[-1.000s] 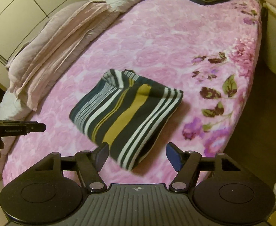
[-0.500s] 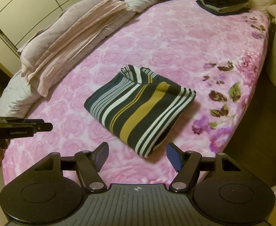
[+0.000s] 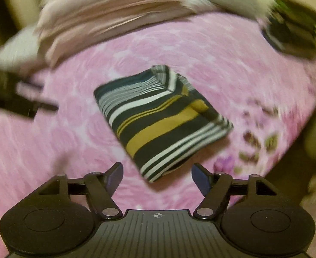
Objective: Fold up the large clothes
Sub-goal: 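Open both grippers and release the folded sweater bundle, then grasp the folded sweater bundle with both grippers and lift it, then carry the bundle with both grippers to the stack of folded clothes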
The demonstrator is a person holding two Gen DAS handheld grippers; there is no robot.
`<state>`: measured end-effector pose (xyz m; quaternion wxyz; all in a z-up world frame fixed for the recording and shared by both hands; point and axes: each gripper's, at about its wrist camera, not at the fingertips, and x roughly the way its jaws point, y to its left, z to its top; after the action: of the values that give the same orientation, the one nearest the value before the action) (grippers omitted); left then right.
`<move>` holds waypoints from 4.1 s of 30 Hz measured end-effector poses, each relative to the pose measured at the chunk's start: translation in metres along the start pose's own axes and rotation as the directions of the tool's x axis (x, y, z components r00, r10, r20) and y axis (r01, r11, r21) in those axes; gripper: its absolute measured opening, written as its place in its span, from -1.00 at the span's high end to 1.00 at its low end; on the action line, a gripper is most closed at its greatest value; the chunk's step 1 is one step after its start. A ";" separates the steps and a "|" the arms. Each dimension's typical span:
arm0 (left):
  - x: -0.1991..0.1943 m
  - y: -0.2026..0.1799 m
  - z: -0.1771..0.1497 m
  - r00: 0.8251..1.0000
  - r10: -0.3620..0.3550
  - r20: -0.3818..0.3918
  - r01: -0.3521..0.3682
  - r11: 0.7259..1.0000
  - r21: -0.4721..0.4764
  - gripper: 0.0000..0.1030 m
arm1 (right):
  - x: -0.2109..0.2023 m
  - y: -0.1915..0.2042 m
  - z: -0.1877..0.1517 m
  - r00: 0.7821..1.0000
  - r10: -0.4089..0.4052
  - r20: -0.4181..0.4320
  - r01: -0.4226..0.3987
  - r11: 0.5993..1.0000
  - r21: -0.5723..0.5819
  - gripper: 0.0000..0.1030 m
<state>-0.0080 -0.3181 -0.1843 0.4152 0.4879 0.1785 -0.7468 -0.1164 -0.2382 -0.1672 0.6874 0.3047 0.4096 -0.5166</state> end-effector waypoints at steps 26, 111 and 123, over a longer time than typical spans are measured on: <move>0.169 -0.074 -0.053 0.963 -0.033 0.267 -0.246 0.296 0.923 -0.03 | 0.126 -0.015 -0.035 0.986 -0.115 0.121 0.165 0.786 -0.595 0.29; 0.078 -0.156 1.086 0.925 0.026 0.380 -0.236 0.821 0.519 0.49 | -0.176 -0.924 0.660 0.914 0.013 0.405 0.314 0.608 -0.729 0.39; 0.266 -0.215 0.989 0.887 0.215 0.408 -0.432 0.698 0.572 0.49 | 0.009 -0.976 0.581 0.816 0.131 0.563 0.434 0.506 -0.745 0.36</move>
<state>-0.8011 -0.9738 0.0078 0.3692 0.5014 -0.2480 -0.7421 -0.9075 -1.0053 0.1066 0.7820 -0.2735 0.4167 -0.3743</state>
